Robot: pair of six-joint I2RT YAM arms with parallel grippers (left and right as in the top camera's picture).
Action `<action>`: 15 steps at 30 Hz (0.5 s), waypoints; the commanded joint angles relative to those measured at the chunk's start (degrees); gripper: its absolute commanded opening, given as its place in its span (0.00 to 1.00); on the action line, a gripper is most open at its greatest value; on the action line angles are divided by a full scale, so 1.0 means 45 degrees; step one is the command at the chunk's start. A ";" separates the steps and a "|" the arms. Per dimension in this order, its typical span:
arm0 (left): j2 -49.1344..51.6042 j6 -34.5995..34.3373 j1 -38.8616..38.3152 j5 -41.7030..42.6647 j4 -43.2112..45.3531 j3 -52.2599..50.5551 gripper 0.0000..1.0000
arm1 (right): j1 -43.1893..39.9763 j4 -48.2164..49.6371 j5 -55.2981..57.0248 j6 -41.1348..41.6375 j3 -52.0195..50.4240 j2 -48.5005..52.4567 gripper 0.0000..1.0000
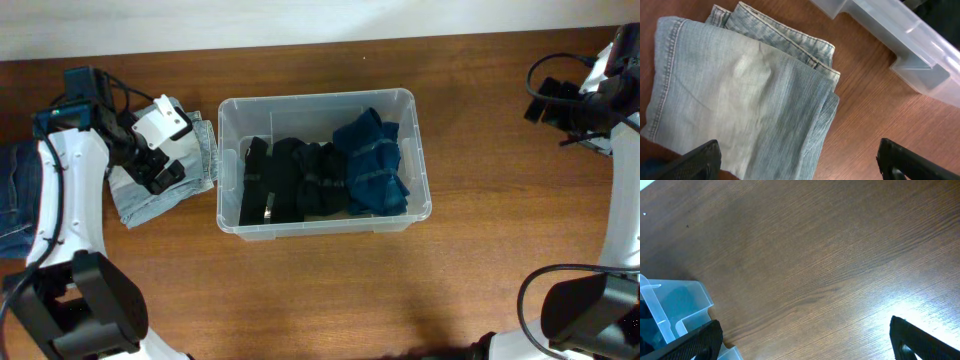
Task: Pack container
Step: 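Reach the left gripper to the folded light-blue jeans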
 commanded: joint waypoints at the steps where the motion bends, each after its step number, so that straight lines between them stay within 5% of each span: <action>1: 0.0563 0.0257 0.0087 0.0287 0.0126 -0.0097 1.00 | -0.0039 -0.0010 0.0107 -0.0083 0.0087 -0.0063 0.99; 15: 0.1753 0.0257 0.0063 0.0287 0.0325 -0.0107 1.00 | -0.0039 -0.0005 0.0107 -0.0083 0.0083 -0.0063 0.98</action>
